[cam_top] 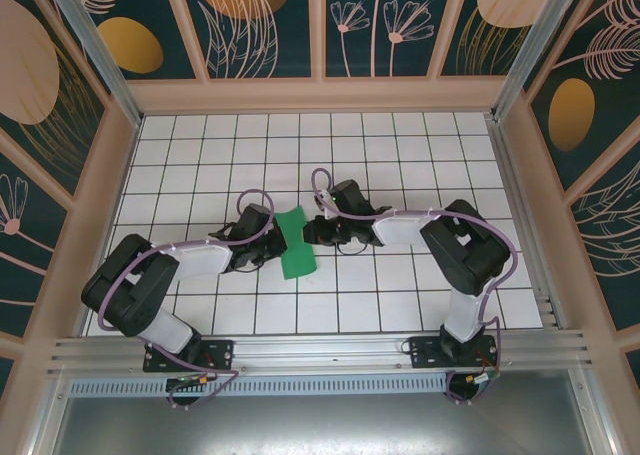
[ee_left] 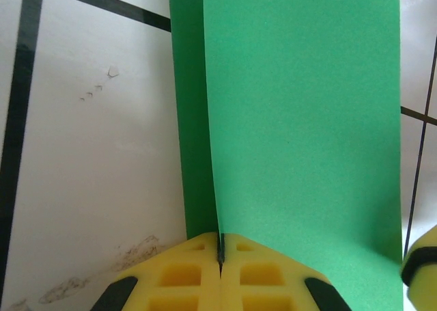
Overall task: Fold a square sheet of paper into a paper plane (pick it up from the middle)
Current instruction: Fold the square sheet of paper in half at the center of the table.
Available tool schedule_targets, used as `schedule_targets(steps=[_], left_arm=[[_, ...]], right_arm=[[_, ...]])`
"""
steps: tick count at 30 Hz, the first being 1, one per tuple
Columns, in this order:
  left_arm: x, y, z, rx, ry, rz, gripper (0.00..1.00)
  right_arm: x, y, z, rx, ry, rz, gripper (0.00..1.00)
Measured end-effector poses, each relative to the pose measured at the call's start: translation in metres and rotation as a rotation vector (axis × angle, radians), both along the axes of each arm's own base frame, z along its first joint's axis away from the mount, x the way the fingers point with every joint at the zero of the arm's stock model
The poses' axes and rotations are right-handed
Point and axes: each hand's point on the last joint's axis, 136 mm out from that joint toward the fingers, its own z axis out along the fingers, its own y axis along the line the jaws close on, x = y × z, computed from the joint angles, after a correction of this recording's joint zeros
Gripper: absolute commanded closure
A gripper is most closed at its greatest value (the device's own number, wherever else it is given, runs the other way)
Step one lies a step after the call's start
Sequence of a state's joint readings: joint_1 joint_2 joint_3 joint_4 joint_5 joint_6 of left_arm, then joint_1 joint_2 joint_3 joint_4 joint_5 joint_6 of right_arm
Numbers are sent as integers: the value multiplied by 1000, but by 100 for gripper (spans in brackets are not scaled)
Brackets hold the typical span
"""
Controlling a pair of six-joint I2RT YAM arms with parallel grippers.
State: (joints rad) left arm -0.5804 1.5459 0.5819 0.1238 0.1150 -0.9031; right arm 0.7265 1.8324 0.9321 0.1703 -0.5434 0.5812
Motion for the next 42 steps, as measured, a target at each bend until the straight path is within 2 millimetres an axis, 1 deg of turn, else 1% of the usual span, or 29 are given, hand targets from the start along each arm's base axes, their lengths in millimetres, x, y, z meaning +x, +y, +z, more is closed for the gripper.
schedule_targets(steps=[8, 22, 33, 37, 42], left_arm=[[1, -2, 1, -8, -5, -6, 100], [4, -4, -1, -15, -12, -6, 100], [4, -8, 0, -32, -15, -16, 100], [2, -10, 0, -44, -8, -25, 100], [0, -11, 2, -62, -5, -29, 100]], right_arm=[[-5, -1, -9, -24, 21, 11, 84], [-8, -4, -16, -45, 28, 22, 85], [-12, -12, -32, -102, 43, 28, 87], [-13, -13, -33, -111, 45, 30, 87], [-14, -13, -30, -104, 47, 35, 87]])
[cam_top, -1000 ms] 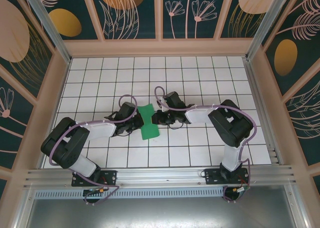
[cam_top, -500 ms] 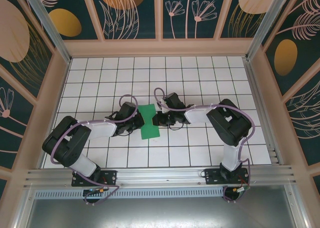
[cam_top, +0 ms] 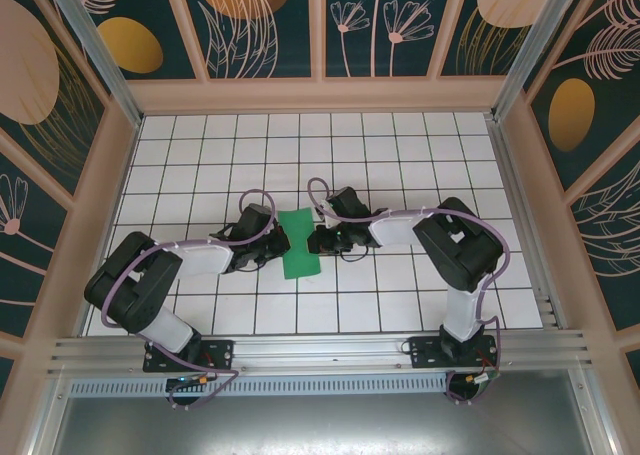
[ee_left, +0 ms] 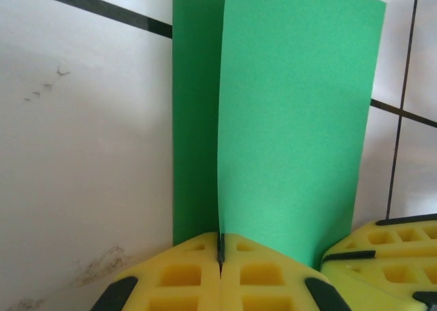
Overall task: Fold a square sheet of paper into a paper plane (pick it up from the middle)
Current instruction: Fold the square sheet of paper in half at the center of the table.
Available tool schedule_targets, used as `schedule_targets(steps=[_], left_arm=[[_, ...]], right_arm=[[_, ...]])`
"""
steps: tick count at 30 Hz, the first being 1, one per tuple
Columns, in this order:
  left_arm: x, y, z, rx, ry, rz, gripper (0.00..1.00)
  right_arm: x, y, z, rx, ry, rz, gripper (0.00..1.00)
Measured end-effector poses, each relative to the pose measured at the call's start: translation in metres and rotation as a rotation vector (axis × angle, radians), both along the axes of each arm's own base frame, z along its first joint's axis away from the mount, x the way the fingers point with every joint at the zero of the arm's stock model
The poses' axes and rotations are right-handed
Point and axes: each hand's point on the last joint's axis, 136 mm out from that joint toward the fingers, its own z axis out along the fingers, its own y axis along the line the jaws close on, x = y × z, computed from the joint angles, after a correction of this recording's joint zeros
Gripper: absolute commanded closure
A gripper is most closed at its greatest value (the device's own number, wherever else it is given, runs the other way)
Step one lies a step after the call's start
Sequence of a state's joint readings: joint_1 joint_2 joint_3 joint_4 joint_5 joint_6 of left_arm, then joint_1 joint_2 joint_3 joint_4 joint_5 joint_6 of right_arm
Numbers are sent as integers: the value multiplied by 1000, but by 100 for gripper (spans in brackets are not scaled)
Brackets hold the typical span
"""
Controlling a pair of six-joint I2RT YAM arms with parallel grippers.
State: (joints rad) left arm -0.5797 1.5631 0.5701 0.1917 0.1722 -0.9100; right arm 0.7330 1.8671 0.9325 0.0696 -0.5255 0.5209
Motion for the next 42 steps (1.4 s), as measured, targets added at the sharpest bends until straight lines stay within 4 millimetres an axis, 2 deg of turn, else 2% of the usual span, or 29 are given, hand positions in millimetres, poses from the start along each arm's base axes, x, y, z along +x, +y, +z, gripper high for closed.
schedule_targets(steps=[9, 21, 29, 42], left_arm=[[0, 1, -3, 6, 2, 3, 100], [4, 1, -3, 10, -8, 10, 100], [6, -1, -4, 11, -7, 10, 100], [9, -2, -4, 5, -17, 10, 100]], right_arm=[[-1, 1, 5, 14, -2, 6, 88], [-7, -3, -1, 3, 7, 22, 89], [-11, -8, -5, -7, -11, 42, 100], [-23, 2, 2, 10, -8, 70, 100]])
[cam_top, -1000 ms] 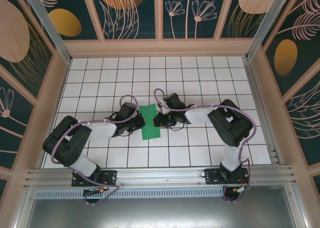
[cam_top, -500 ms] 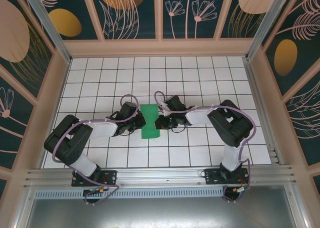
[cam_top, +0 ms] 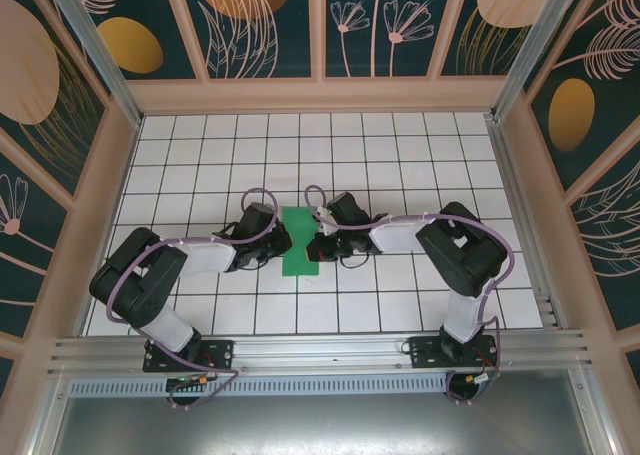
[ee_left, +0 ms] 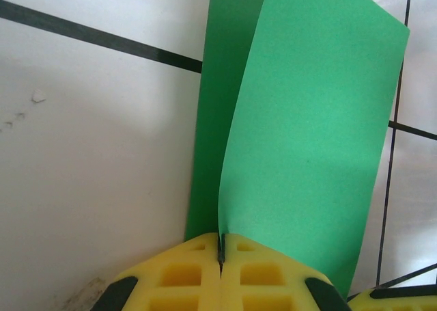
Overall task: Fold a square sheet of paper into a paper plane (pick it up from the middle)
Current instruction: Fold the square sheet of paper in half at the center of the table.
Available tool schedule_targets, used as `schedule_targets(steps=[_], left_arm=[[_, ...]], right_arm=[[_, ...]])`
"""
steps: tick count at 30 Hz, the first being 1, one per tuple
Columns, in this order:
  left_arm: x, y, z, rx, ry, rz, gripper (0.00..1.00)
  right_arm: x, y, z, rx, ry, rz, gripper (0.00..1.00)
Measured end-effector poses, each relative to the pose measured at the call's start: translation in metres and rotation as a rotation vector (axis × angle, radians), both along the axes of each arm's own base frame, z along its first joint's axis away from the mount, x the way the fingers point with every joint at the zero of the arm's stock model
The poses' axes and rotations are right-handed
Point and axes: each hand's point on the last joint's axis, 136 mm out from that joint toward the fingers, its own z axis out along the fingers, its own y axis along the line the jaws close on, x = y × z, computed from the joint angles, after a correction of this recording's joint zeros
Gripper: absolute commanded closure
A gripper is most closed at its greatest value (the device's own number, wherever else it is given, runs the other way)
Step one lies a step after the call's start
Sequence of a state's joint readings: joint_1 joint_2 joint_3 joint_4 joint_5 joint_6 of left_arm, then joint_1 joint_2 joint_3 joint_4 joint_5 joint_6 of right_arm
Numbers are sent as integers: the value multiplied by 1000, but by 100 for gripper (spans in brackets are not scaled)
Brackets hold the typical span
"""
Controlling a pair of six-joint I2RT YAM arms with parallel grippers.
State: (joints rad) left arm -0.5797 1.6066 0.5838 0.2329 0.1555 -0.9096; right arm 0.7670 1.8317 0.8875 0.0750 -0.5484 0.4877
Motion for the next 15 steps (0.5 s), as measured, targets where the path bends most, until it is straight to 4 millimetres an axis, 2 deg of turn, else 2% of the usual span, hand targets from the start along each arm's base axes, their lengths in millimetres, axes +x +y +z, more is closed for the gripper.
schedule_targets(steps=[6, 15], left_arm=[[0, 0, -1, 2, 0, 1, 100], [2, -1, 0, 2, -2, 0, 100]], right_arm=[[-6, -7, -7, -1, -23, 20, 100], [-23, -40, -6, -28, -72, 67, 100]])
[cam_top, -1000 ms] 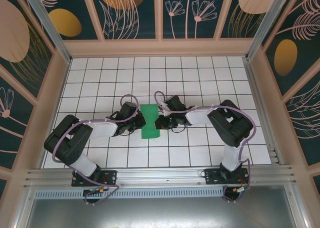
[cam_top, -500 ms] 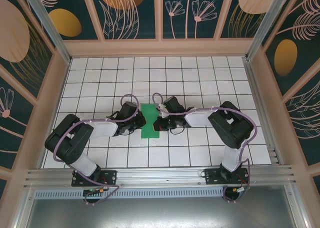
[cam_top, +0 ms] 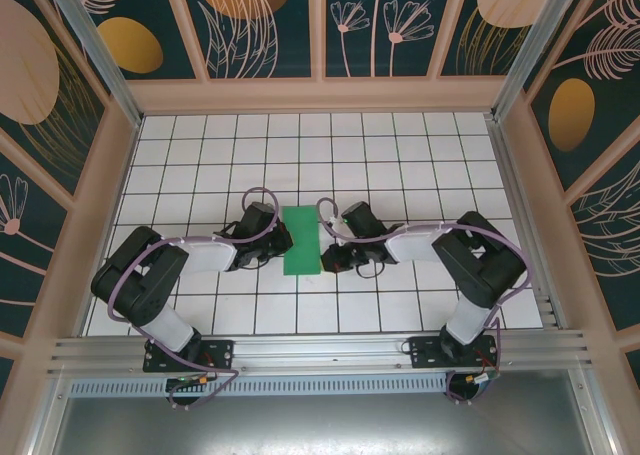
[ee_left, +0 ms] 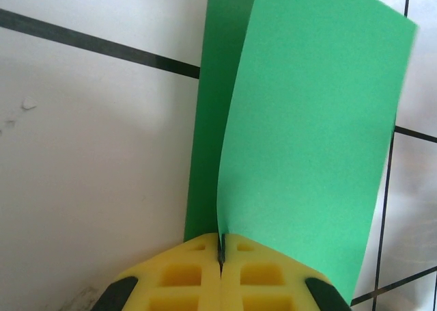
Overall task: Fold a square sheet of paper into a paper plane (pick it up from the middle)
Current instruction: Fold the square sheet of paper in half at the center of the table.
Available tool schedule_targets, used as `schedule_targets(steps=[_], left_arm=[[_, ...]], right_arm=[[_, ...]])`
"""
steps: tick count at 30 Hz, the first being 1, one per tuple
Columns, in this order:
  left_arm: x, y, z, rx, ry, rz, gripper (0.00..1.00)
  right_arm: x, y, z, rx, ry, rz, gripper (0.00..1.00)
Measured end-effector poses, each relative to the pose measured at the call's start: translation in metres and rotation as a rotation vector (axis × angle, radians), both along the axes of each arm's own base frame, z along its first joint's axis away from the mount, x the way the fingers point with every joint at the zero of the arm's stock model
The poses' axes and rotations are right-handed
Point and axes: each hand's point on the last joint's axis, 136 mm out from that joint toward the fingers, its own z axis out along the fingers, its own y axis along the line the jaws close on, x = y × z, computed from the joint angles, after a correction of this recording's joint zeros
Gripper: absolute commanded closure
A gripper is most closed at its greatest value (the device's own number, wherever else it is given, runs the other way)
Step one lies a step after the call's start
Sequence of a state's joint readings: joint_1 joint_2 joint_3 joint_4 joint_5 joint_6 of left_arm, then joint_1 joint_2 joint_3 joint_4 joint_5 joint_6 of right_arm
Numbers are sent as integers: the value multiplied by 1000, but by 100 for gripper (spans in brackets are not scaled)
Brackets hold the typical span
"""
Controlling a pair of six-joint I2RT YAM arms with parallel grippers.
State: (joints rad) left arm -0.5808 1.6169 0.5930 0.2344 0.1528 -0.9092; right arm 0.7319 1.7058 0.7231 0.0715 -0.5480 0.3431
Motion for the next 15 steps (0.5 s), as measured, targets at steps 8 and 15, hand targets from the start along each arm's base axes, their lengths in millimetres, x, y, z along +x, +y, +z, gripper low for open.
schedule_targets(steps=[8, 15], left_arm=[[1, 0, 0, 0, -1, 0, 100], [1, -1, 0, 0, -1, 1, 100]], right_arm=[[18, 19, 30, 59, -42, -17, 100], [25, 40, 27, 83, -36, -19, 100]])
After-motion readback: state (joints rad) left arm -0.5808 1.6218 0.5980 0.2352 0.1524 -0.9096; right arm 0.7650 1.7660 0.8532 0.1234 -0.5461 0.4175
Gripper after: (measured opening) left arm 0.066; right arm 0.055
